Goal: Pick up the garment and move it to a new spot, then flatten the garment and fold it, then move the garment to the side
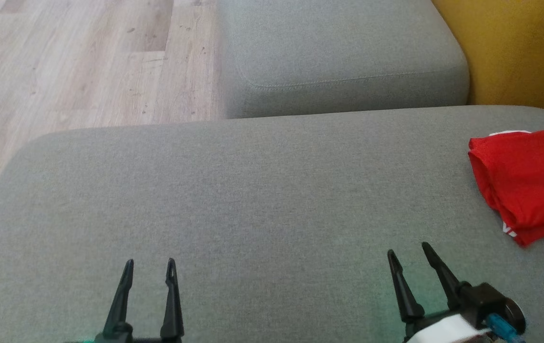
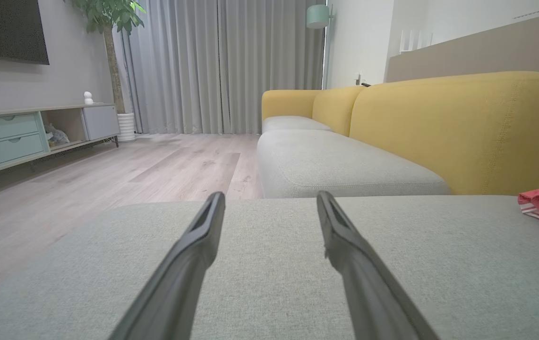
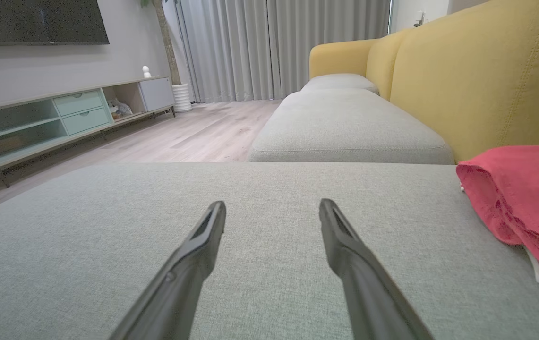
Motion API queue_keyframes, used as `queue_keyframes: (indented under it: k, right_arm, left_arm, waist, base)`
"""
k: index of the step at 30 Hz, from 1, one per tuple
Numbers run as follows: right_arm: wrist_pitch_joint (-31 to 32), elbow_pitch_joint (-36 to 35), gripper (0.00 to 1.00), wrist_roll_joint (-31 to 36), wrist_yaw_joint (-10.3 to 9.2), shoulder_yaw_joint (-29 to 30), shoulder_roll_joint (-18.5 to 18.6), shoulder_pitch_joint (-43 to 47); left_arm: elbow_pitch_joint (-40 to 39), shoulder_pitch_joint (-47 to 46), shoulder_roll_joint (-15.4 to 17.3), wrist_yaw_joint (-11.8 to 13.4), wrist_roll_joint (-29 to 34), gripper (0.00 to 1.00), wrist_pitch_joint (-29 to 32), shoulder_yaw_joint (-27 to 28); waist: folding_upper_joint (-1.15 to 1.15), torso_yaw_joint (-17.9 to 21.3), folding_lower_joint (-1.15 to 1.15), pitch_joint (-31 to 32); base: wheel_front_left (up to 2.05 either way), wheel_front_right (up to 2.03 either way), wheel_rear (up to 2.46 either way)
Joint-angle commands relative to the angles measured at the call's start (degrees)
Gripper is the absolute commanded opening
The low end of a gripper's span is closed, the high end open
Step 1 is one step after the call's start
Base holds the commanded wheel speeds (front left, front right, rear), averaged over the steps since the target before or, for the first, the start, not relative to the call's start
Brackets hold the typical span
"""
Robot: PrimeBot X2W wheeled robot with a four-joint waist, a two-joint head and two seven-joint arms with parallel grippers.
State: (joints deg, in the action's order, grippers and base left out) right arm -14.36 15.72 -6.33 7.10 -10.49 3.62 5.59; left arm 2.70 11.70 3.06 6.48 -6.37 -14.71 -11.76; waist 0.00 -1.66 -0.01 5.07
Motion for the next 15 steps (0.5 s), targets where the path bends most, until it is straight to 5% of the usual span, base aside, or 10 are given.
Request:
queue_keyframes:
  k: [1, 15]
  right_arm:
    - [-0.6, -2.4, 1.00, 0.6, 0.39, -0.4, -0.6, -1.0]
    - [-0.6, -2.5, 1.00, -1.5, 0.39, 0.2, -0.7, -1.0]
  left_arm:
    - [-2.2, -1.2, -0.2, -0.1, 0.7, 1.00, -0.3, 2.5]
    - [-1.9, -0.7, -0.2, -0.2, 0.9, 1.00, -0.3, 3.5]
  waist:
    - [0.00, 0.2, 0.01, 0.2]
    - [0.00, 1.2, 0.01, -0.3]
  base:
    - [0.00, 0.00, 0.00]
    - [0.00, 0.00, 0.00]
